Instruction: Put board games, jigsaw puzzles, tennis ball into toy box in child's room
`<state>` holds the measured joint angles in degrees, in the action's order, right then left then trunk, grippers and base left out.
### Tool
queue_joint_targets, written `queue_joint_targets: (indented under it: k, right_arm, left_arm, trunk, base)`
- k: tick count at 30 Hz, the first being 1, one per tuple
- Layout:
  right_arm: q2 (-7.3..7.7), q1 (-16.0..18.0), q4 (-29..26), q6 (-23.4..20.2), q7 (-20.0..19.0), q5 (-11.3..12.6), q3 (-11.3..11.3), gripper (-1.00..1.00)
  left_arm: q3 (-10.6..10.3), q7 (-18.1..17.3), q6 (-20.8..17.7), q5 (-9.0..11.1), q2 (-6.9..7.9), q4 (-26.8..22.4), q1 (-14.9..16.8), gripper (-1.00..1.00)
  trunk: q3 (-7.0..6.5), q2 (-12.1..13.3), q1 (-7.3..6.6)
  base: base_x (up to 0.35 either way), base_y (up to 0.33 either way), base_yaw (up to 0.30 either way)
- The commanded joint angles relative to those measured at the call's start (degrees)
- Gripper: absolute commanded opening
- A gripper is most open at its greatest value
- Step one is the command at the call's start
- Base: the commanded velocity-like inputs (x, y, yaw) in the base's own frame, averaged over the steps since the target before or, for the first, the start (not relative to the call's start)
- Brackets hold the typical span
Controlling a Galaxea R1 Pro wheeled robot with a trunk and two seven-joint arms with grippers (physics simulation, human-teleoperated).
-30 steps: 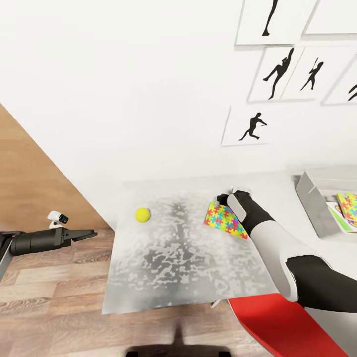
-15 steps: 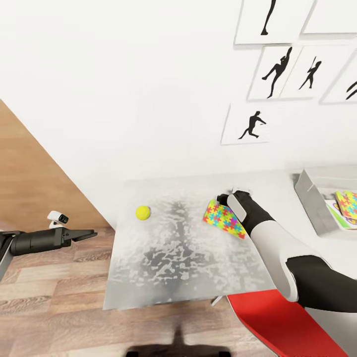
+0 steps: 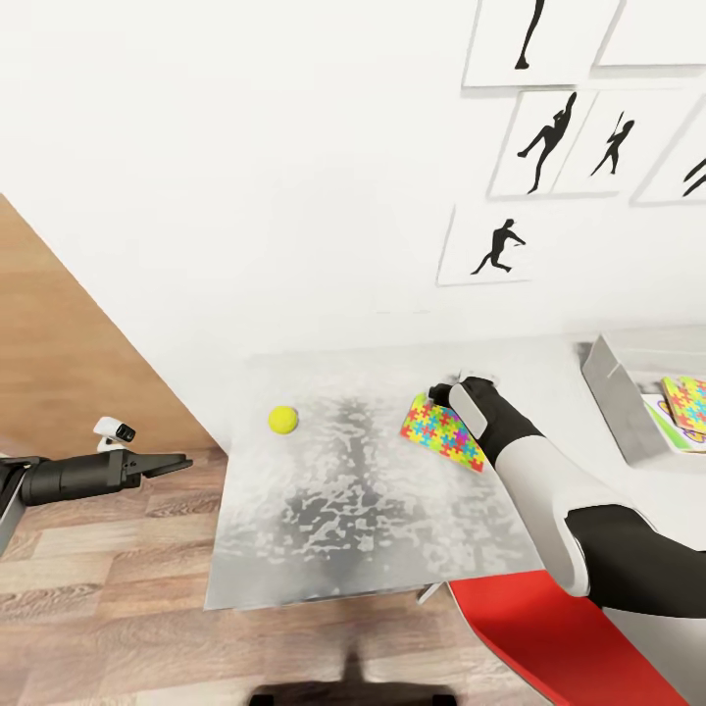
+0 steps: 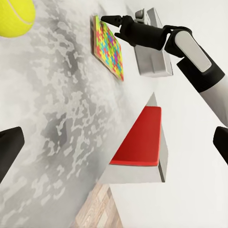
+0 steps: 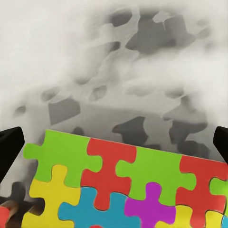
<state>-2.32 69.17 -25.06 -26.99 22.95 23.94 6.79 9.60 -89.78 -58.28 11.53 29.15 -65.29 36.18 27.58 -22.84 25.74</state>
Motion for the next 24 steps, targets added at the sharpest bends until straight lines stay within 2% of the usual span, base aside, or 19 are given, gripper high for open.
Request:
queue_joint_targets:
  k: [1,24]
  right_arm:
    - [0.05,0.0,0.06,-0.2,0.51,1.28,0.22,1.0]
    - [-0.04,0.0,0.12,-0.14,0.51,1.12,0.56,1.0]
  left_arm:
    - [-0.02,-0.22,-0.61,-0.02,0.03,-0.03,0.03,1.0]
    - [-0.02,-0.22,-0.61,-0.02,0.03,-0.02,0.03,1.0]
  trunk:
    - [0.12,-0.08,0.04]
    - [0.52,-0.08,0.04]
  base:
    - [0.0,0.0,0.0]
    - [-0.012,0.0,0.0]
